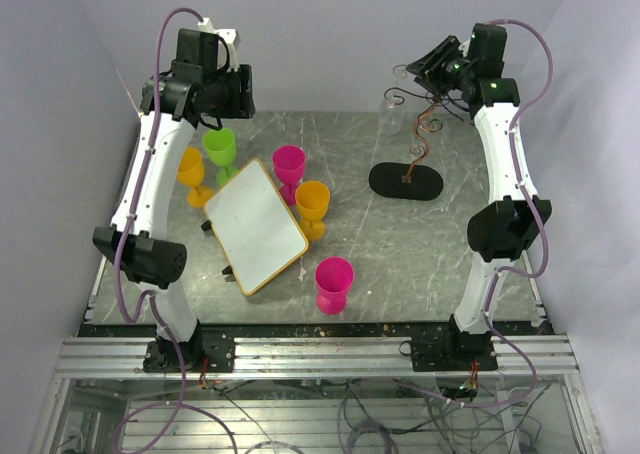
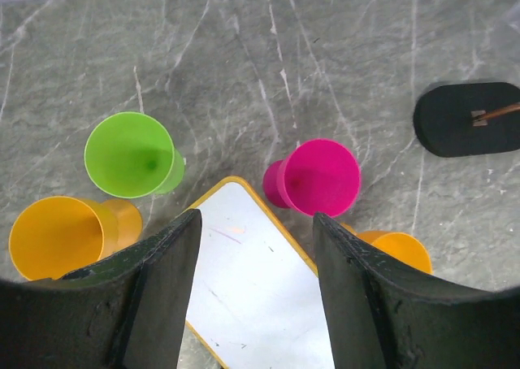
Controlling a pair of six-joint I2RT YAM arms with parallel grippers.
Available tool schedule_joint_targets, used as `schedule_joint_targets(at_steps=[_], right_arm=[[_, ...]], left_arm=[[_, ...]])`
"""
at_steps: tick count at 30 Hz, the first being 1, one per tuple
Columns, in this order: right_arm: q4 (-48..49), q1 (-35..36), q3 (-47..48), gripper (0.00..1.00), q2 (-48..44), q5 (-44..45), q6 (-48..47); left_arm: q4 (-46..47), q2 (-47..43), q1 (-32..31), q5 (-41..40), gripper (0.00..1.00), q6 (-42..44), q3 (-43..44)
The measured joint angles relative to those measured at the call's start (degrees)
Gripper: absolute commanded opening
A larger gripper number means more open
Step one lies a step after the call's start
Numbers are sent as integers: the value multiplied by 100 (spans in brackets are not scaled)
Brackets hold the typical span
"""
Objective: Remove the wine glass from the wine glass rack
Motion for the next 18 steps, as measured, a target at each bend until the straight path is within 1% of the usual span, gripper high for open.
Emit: schedule_joint_targets(at_steps=[9, 15, 18], right_arm=[[177, 0, 0, 29, 140, -109, 192], [201, -2, 0, 26, 144, -107, 247], [221, 0, 0, 25, 151, -107, 273]], left_arm=[[4, -570, -151, 50, 69, -79, 0], [4, -640, -199, 50, 69, -109, 0], [2, -640, -210, 52, 69, -111, 0]])
